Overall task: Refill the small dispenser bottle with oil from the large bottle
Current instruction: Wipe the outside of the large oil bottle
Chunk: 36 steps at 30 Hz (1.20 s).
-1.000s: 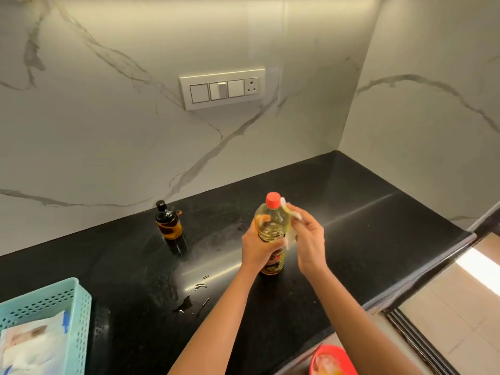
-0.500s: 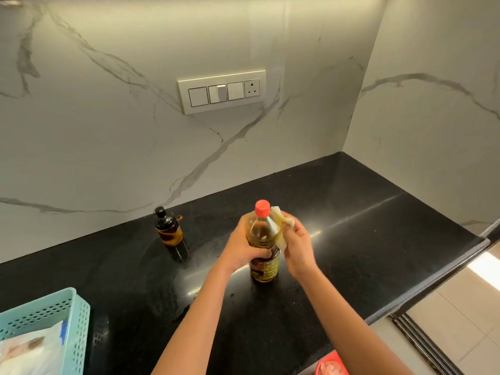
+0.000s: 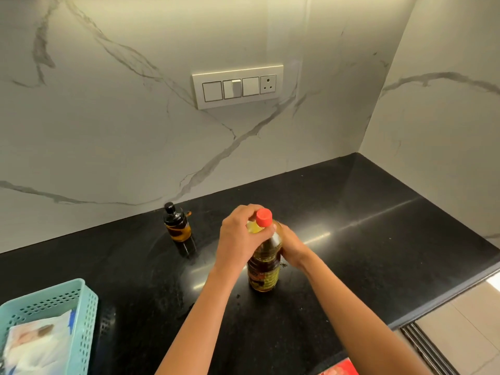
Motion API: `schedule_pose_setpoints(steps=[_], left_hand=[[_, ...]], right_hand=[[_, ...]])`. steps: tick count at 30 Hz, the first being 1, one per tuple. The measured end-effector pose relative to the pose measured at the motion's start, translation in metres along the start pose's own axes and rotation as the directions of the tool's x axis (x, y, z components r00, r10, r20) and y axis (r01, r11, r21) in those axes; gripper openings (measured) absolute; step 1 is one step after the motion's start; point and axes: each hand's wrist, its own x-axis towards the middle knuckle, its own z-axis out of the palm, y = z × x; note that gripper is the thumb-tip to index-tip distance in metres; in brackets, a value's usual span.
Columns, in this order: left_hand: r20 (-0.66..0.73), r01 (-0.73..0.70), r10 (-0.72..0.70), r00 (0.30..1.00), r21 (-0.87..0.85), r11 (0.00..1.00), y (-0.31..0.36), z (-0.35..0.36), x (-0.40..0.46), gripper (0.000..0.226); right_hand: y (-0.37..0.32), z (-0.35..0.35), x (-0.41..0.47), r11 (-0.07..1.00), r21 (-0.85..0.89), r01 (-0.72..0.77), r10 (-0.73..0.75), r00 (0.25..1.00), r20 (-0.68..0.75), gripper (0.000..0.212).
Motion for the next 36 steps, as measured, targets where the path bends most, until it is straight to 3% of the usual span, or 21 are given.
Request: schedule_pose_setpoints(steps=[3, 6, 9, 11, 13, 16, 21, 23, 27, 29, 32, 34, 36], left_hand=[[0.146, -0.025, 0.024, 0.989, 0.002, 1.000, 0.003, -0.014, 0.006, 0.038], [0.296, -0.034, 0.024, 0.955, 0.031, 0.999, 0.005, -0.030, 0.014, 0.041], [0.333, -0.042, 0.025, 0.942, 0.042, 0.998, 0.008, -0.034, 0.016, 0.042], [0.321, -0.066, 0.045, 0.946, 0.055, 0.996, 0.010, -0.031, 0.012, 0.041], [0.287, -0.074, 0.053, 0.956, 0.063, 0.995, 0.010, -0.030, 0.006, 0.044], [0.241, -0.080, 0.060, 0.969, 0.073, 0.994, 0.009, -0.032, 0.004, 0.044], [0.181, -0.076, 0.059, 0.982, 0.088, 0.993, 0.009, -0.024, -0.002, 0.039], [0.126, -0.052, 0.038, 0.991, 0.113, 0.992, 0.008, -0.020, -0.002, 0.038], [0.046, -0.001, -0.009, 0.999, 0.220, 0.975, 0.007, -0.018, 0.002, 0.039], [0.043, 0.029, -0.044, 0.998, 0.302, 0.953, 0.007, -0.019, 0.007, 0.044], [0.202, 0.031, -0.095, 0.975, 0.298, 0.954, 0.010, -0.034, 0.016, 0.050], [0.395, -0.008, -0.065, 0.916, 0.182, 0.983, 0.012, -0.048, 0.020, 0.047], [0.520, -0.086, -0.019, 0.854, 0.177, 0.980, 0.011, -0.057, 0.023, 0.044]], right_hand=[[0.008, -0.002, -0.001, 0.993, -0.032, -0.114, 0.115, 0.992, 0.053, 0.030], [-0.024, 0.002, 0.001, 0.983, -0.118, -0.138, 0.153, 0.979, 0.137, 0.016], [-0.060, 0.011, -0.001, 0.987, -0.133, -0.086, 0.118, 0.960, 0.252, 0.025], [-0.061, 0.013, -0.003, 0.996, -0.093, -0.018, 0.041, 0.968, 0.249, 0.027], [-0.045, 0.013, -0.006, 0.995, 0.100, 0.020, -0.038, 0.983, 0.177, 0.029], [-0.022, 0.012, -0.013, 0.902, 0.421, 0.097, -0.093, 0.995, -0.030, 0.031], [0.019, 0.012, -0.042, 0.706, 0.676, 0.213, -0.077, 0.971, -0.226, 0.039], [0.039, 0.015, -0.058, 0.689, 0.693, 0.210, -0.010, 0.960, -0.281, 0.033], [0.067, 0.010, -0.077, 0.867, 0.493, 0.070, 0.123, 0.929, -0.350, 0.028], [0.055, 0.000, -0.072, 0.878, 0.474, 0.070, 0.135, 0.913, -0.385, 0.033], [0.015, -0.009, -0.058, 0.901, 0.428, 0.076, 0.086, 0.934, -0.347, 0.038], [-0.005, -0.008, -0.052, 0.892, 0.450, 0.041, 0.100, 0.953, -0.286, 0.035], [-0.013, -0.008, -0.049, 0.866, 0.499, 0.005, 0.146, 0.954, -0.263, 0.022]])
